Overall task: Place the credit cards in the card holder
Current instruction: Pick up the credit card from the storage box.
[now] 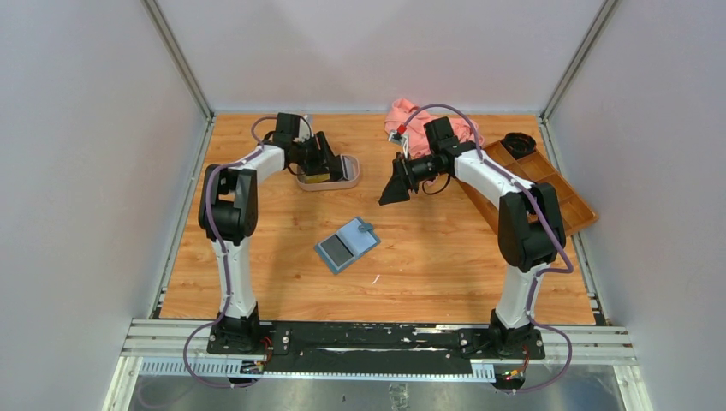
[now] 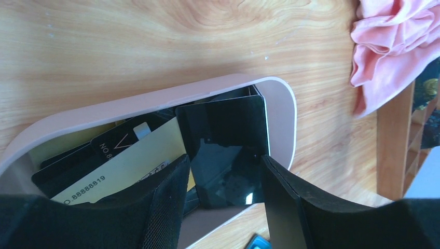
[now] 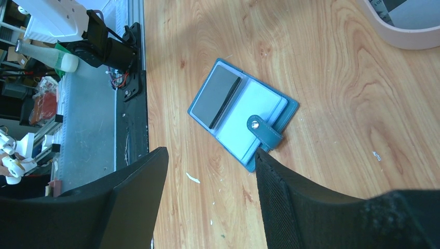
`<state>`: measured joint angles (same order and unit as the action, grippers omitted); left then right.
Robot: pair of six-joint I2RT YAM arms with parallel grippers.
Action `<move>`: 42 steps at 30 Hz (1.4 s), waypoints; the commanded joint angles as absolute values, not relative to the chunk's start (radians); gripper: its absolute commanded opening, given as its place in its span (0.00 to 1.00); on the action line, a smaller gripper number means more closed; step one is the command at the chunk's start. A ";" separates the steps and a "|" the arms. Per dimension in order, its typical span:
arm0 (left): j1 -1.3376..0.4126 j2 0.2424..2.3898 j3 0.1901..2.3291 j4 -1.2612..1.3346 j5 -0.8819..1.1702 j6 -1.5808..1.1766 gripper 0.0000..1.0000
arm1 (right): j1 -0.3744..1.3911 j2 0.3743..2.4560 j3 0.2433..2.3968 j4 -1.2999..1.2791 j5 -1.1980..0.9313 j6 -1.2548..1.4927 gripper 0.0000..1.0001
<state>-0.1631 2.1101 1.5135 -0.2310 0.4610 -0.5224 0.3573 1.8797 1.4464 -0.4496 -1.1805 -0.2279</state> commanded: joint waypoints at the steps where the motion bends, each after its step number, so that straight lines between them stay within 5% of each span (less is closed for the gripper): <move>1: -0.169 2.149 1.488 -0.188 0.536 -0.564 0.59 | 0.341 1.891 1.438 -0.468 -1.204 -0.227 0.66; 23: -0.169 2.180 1.468 -0.027 0.642 -0.692 0.60 | 0.331 1.892 1.438 -0.468 -1.209 -0.227 0.66; 36: -0.170 2.144 1.488 -0.108 0.568 -0.642 0.43 | 0.328 1.901 1.442 -0.467 -1.204 -0.225 0.66; 42: -0.172 2.170 1.507 -0.140 0.563 -0.620 0.41 | 0.333 1.973 1.550 -0.424 -1.009 -0.158 0.66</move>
